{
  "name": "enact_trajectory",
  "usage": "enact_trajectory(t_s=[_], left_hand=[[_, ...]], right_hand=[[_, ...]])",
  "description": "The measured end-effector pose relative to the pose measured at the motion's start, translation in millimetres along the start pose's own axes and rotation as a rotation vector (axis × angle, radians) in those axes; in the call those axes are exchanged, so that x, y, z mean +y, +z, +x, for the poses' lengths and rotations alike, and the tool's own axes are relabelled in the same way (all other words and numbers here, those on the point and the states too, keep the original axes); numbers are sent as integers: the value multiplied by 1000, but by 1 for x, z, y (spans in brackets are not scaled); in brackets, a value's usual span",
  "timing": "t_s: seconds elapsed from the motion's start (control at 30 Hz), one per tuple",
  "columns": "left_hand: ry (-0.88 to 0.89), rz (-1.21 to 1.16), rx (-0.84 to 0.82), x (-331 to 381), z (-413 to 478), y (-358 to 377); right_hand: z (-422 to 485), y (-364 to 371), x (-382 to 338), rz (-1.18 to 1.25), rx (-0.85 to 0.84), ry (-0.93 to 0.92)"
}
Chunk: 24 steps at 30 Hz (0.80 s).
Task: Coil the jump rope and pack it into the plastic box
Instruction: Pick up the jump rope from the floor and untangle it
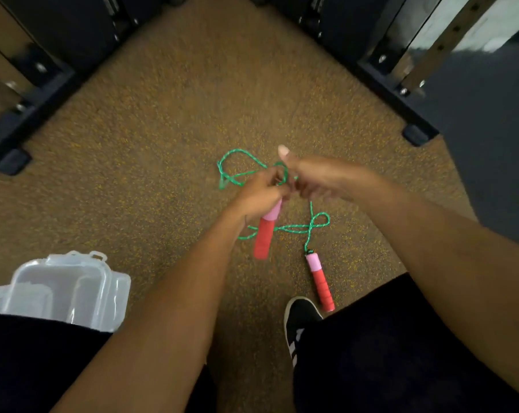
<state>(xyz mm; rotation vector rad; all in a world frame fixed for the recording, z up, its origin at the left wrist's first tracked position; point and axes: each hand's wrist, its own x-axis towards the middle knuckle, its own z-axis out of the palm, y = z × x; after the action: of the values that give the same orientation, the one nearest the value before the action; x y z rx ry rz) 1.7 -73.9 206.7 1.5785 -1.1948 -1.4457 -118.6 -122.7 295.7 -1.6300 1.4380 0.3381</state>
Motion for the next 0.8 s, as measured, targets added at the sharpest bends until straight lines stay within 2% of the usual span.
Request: enact_trajectory(t_s=[0.07,0.13,0.2,0.27,0.33,0.4,0.43,0.5,0.53,0.57,0.6,0.67,0.73,0.8], left_hand=[[128,192,-17,43,-10,-8],[232,387,42,78,-28,-16],[371,351,38,107,-54,-23],[405,282,-165,123,-78,-26],[297,462,-481,121,-97,-27],[110,800,-725,101,-109,-21],[-18,971,-763,88,-114,-15],[-240,1248,-657,62,-126,-3],[-290,1339,-606,49,-131,-1],[-292,1402,-640,37,-132,-4],[-271,1397,-686,32,-130,-8],[-271,1226,-691,50,-119,-25],[-213,798,-625,98,-113,-44],[-29,294,-520,162,-114,-57]], right_hand=[[-17,-5,-7,364,-80,39],[-36,-14,-20,611,-5,-33],[-55,-30,-37,825,108,-100],[-73,-49,-48,1037,122,-189],[-89,-70,-50,1232,103,-297],[-103,-95,-50,1406,87,-434],[-110,-107,-50,1467,82,-511],[-126,-129,-52,1531,41,-679],[-134,-137,-54,1537,0,-767],[-143,-142,-56,1528,-46,-848],[-150,-145,-59,1507,-92,-912],[-164,-144,-65,1453,-174,-987],[-172,-135,-72,1365,-193,-1007],[-172,-122,-81,1261,-126,-981]])
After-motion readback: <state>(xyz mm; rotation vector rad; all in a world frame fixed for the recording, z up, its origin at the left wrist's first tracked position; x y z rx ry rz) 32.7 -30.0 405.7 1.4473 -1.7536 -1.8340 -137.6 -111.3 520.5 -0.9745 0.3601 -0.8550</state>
